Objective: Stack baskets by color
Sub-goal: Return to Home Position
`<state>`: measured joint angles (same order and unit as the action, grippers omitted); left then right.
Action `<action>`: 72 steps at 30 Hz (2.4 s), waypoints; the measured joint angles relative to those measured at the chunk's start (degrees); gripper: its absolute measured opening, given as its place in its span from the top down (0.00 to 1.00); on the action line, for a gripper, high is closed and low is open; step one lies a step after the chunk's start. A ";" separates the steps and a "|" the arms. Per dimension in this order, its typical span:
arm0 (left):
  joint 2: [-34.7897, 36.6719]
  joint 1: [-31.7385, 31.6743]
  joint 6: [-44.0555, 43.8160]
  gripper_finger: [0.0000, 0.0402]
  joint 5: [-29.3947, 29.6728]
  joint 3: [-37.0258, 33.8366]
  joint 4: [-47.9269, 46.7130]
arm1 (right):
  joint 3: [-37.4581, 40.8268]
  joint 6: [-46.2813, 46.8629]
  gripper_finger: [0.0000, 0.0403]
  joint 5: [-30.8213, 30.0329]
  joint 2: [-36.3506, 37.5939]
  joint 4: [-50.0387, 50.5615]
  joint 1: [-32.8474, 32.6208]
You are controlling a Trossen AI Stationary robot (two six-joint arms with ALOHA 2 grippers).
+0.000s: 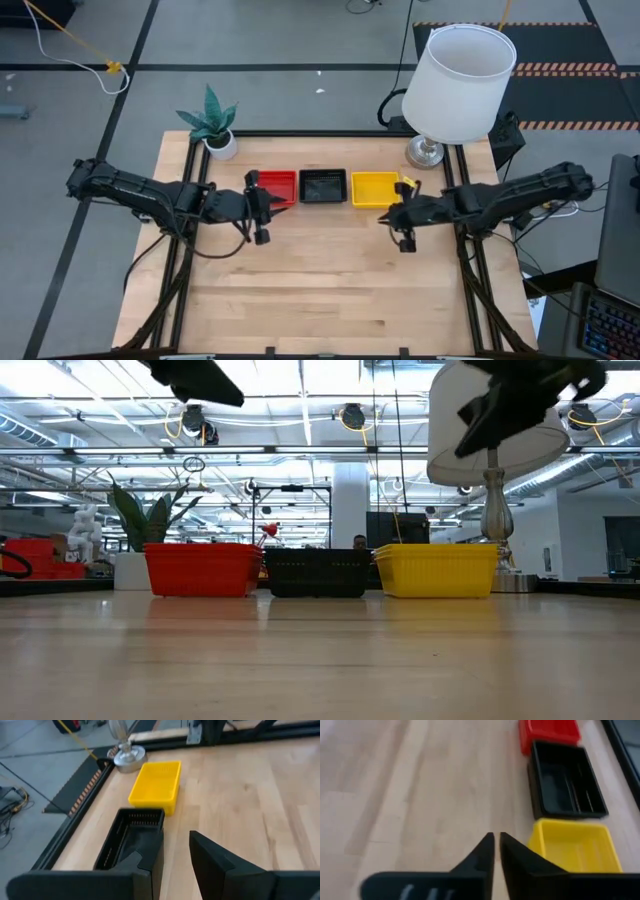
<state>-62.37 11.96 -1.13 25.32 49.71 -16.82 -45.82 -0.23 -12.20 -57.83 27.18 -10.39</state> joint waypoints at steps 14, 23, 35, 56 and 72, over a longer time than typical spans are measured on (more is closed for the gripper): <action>2.00 5.05 -1.91 0.99 1.81 0.00 1.52 | 3.09 -6.75 0.99 -6.70 12.33 -11.25 -10.06; 7.01 9.15 -1.26 0.96 3.79 -6.64 5.51 | 14.18 -9.44 0.99 -1.06 17.95 -22.99 -10.34; 17.22 9.08 2.96 0.96 2.07 -25.48 24.86 | 25.04 -12.61 0.99 -1.06 25.32 -33.08 -10.29; 19.43 9.08 4.07 0.97 -2.56 -36.23 35.43 | 35.63 -12.24 0.99 0.81 35.02 -40.70 -10.19; 19.45 9.08 5.16 0.99 -3.00 -43.56 45.94 | 42.09 -10.54 0.99 3.19 40.24 -43.05 -10.19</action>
<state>-42.92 21.04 4.03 22.32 6.15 29.12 -3.73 -10.77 -9.01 -17.59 -15.87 -20.58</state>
